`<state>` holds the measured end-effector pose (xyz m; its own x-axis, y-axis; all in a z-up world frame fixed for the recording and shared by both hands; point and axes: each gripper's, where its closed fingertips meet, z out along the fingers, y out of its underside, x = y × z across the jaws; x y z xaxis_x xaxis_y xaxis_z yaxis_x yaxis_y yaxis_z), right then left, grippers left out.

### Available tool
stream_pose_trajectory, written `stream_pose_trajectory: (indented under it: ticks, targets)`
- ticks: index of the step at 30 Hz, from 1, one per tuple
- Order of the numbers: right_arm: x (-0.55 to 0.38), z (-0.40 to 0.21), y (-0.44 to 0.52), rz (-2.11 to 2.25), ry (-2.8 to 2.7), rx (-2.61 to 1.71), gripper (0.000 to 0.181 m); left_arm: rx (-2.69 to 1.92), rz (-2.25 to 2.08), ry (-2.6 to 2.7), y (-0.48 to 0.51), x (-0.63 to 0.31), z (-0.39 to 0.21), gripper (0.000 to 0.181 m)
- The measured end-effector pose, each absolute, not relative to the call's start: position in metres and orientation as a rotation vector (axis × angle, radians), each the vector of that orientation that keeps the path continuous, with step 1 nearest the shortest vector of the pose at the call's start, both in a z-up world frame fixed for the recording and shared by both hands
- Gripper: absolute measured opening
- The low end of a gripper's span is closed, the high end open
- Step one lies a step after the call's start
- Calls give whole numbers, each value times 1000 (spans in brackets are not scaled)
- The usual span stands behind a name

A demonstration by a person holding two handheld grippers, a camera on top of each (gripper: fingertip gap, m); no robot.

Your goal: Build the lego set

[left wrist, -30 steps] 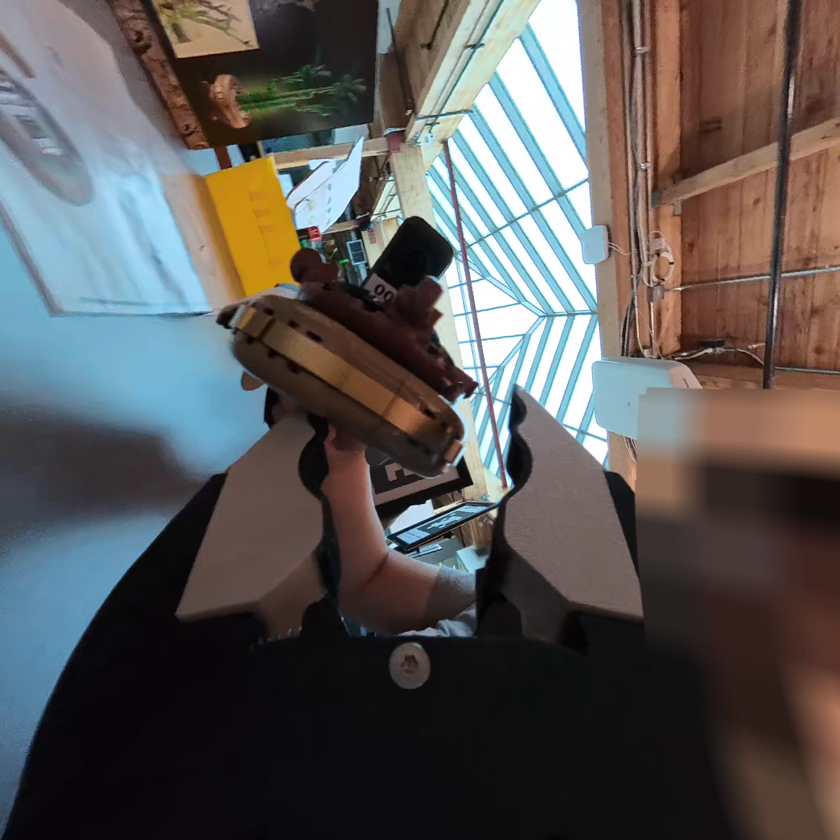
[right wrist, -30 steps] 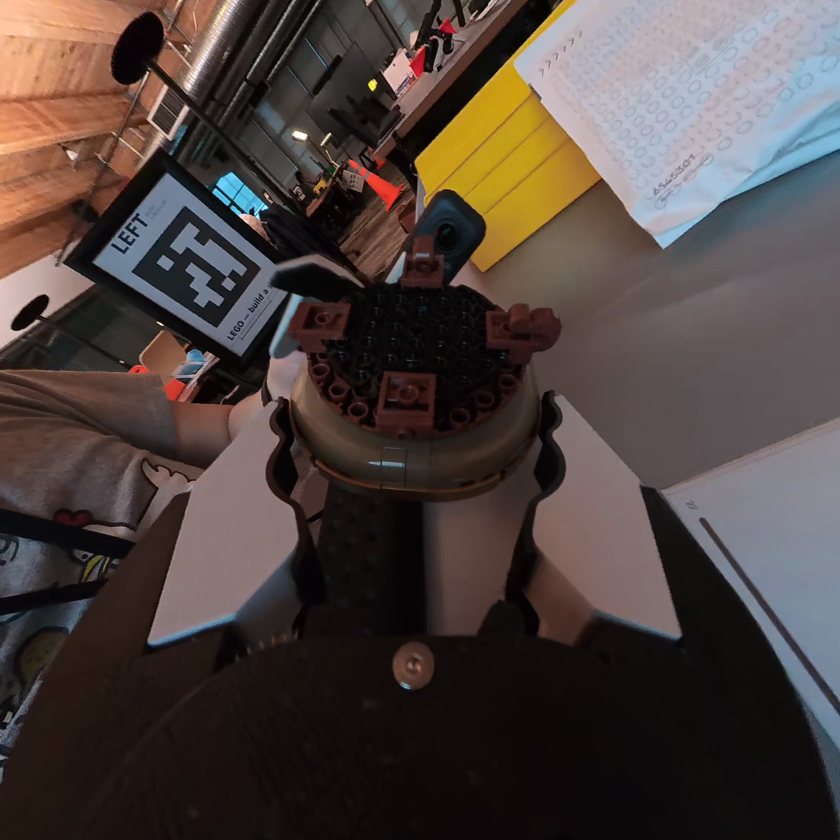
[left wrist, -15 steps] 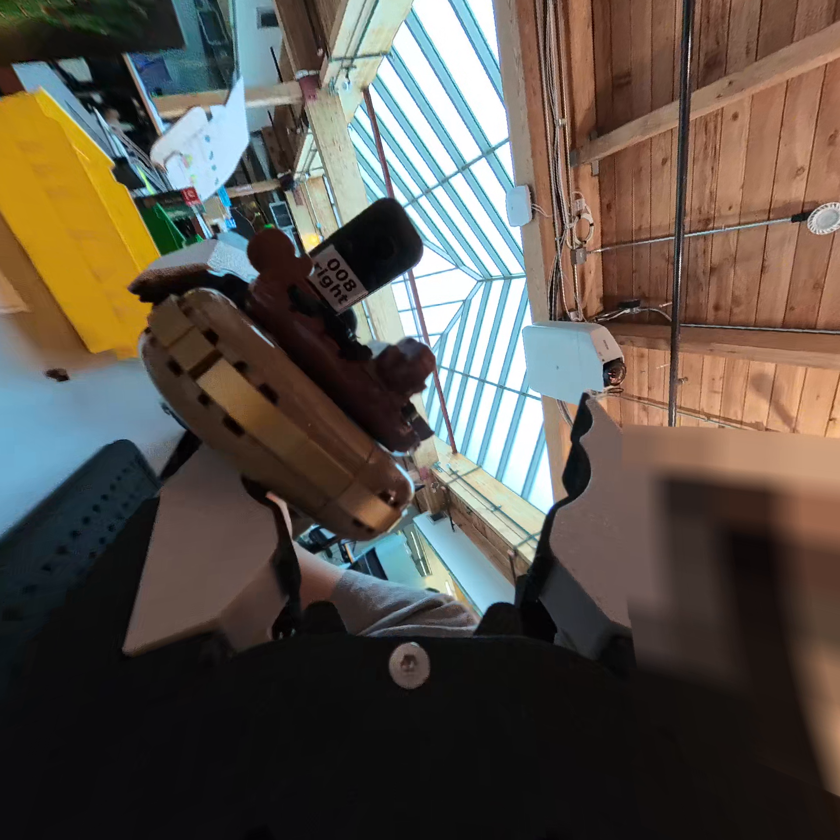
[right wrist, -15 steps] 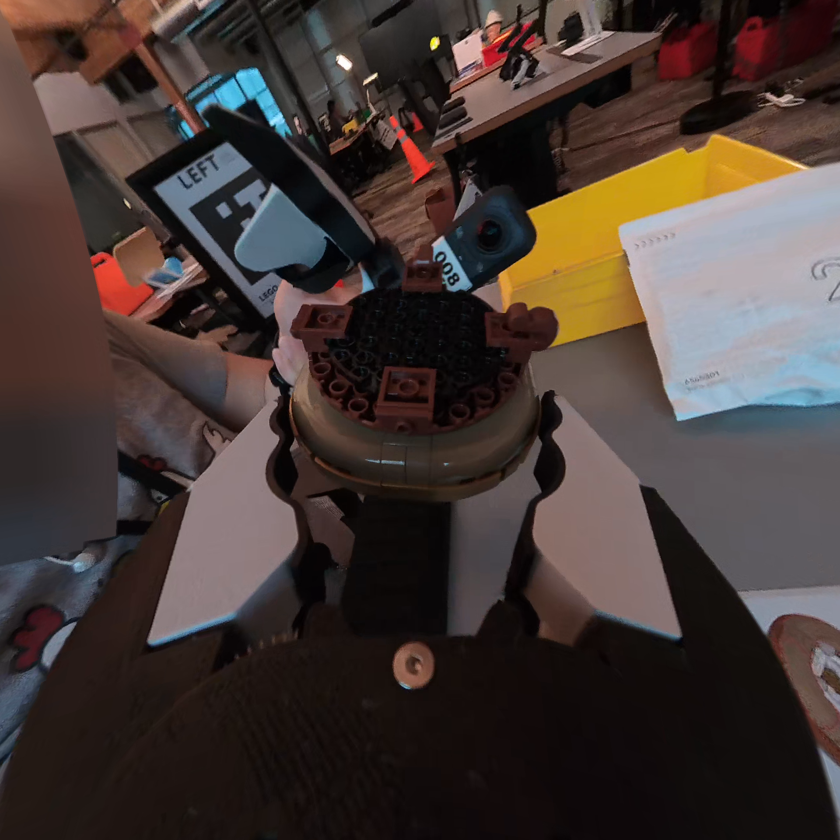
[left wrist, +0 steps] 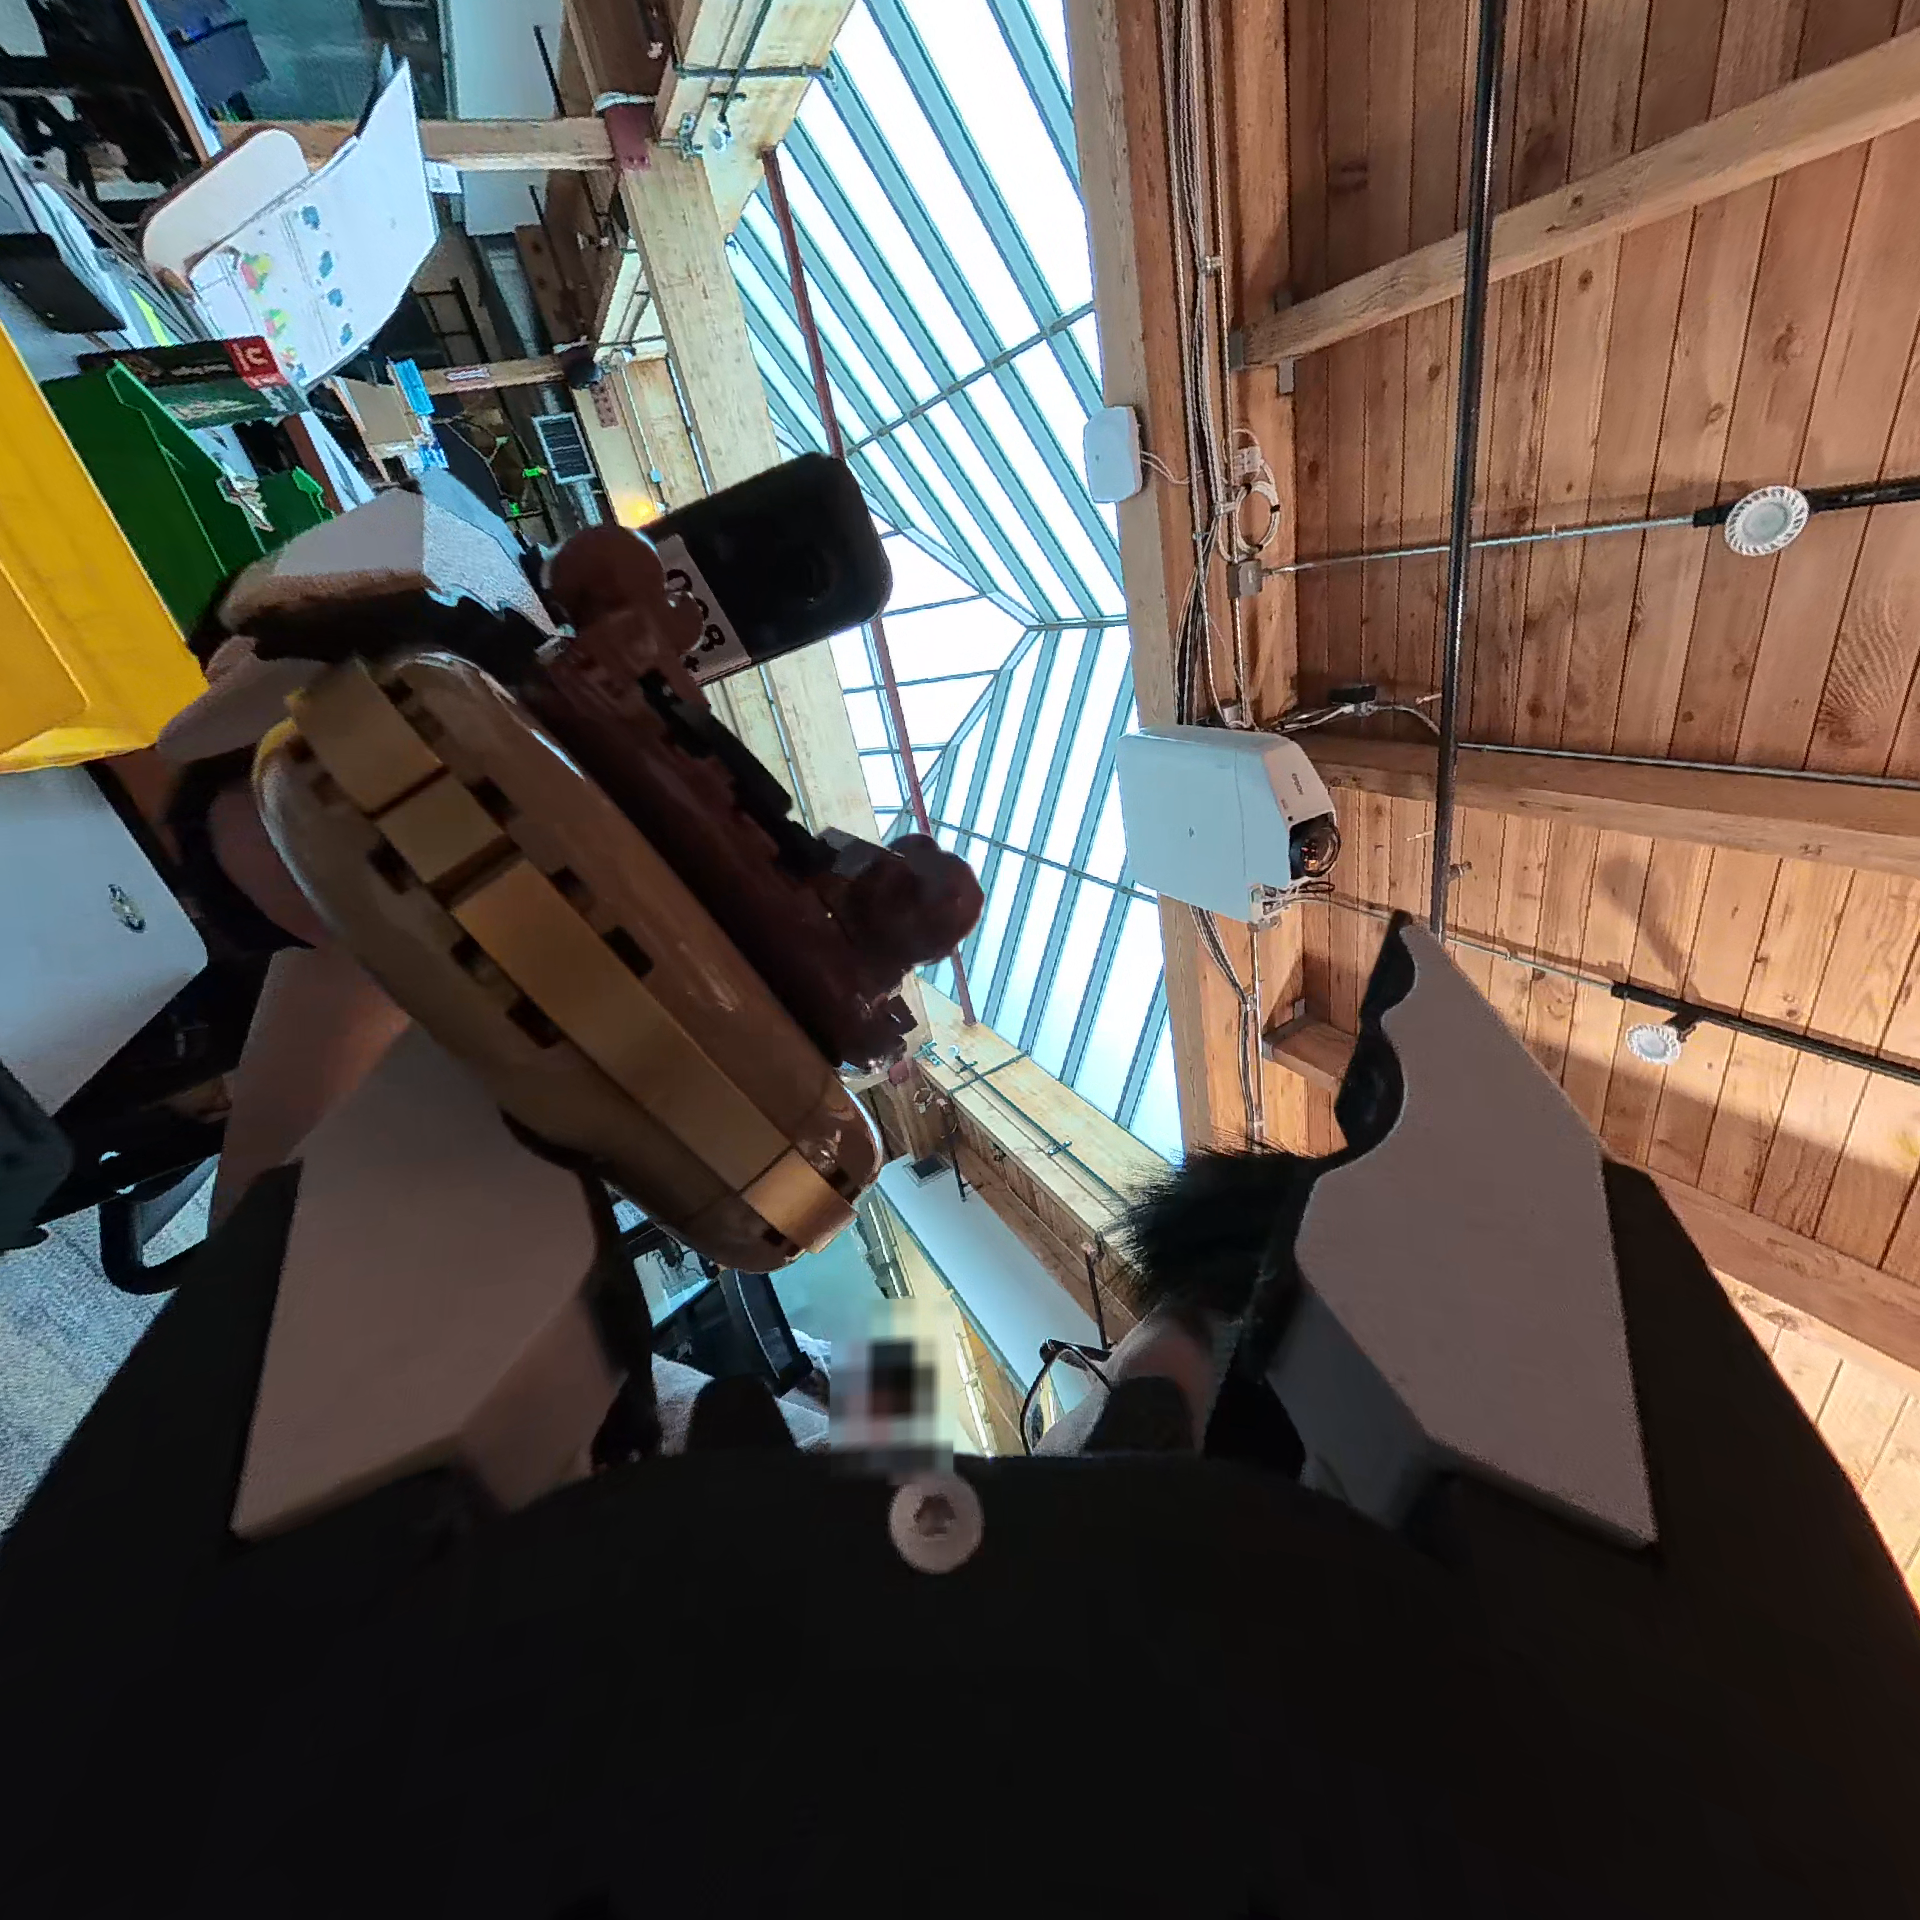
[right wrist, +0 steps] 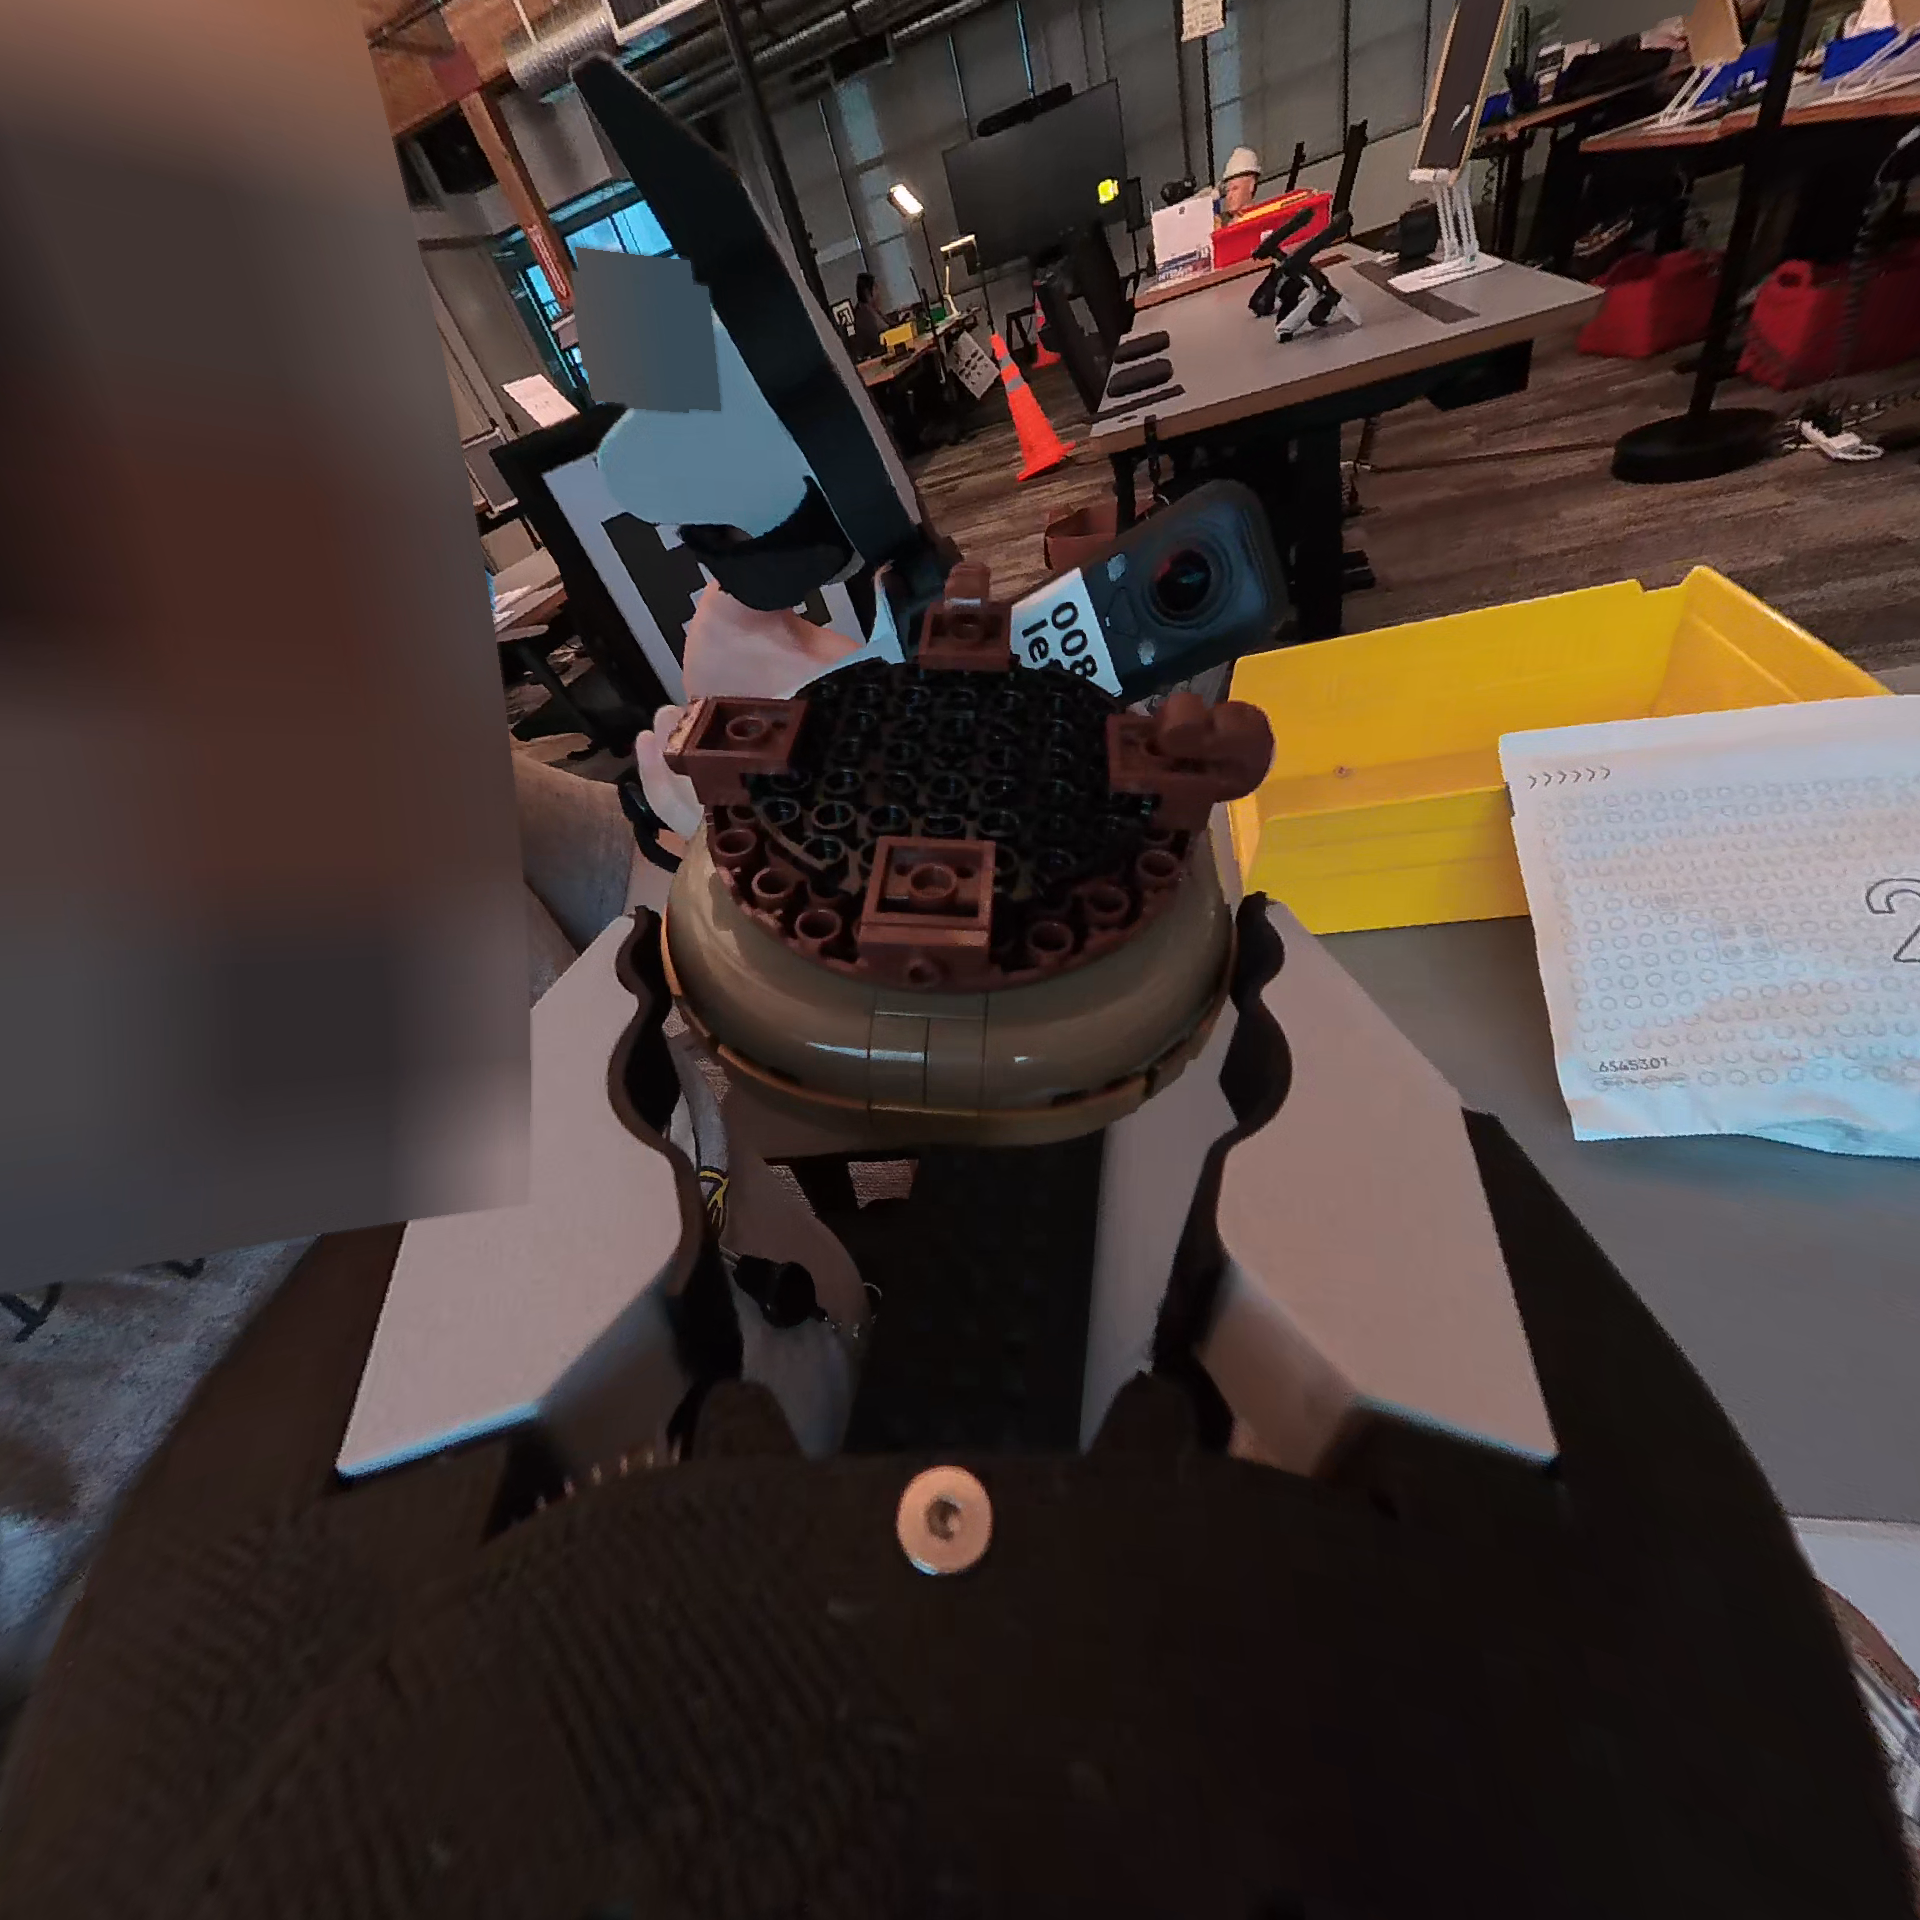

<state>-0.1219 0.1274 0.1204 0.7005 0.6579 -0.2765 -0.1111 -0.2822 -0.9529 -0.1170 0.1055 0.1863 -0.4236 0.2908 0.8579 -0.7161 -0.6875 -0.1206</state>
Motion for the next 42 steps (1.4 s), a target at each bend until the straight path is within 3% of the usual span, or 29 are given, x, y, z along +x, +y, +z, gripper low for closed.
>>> stream_pose_trajectory:
  ticks: [13,19,30,37,42]
  targets:
    - [-124,128,126,761,-471,-1707,108,1115,2145,-632,106,-121,194,150]
    - [-123,131,129,607,-549,-1674,108,1101,2131,-607,111,-118,193,141]
    - [-119,112,137,287,-672,-1694,108,1179,2042,-821,106,-105,149,78]
    - [-113,78,145,106,-671,-1716,108,1205,2078,-907,115,-98,118,80]
    - [-98,45,161,138,-527,-1700,107,1215,2094,-854,133,-86,88,94]
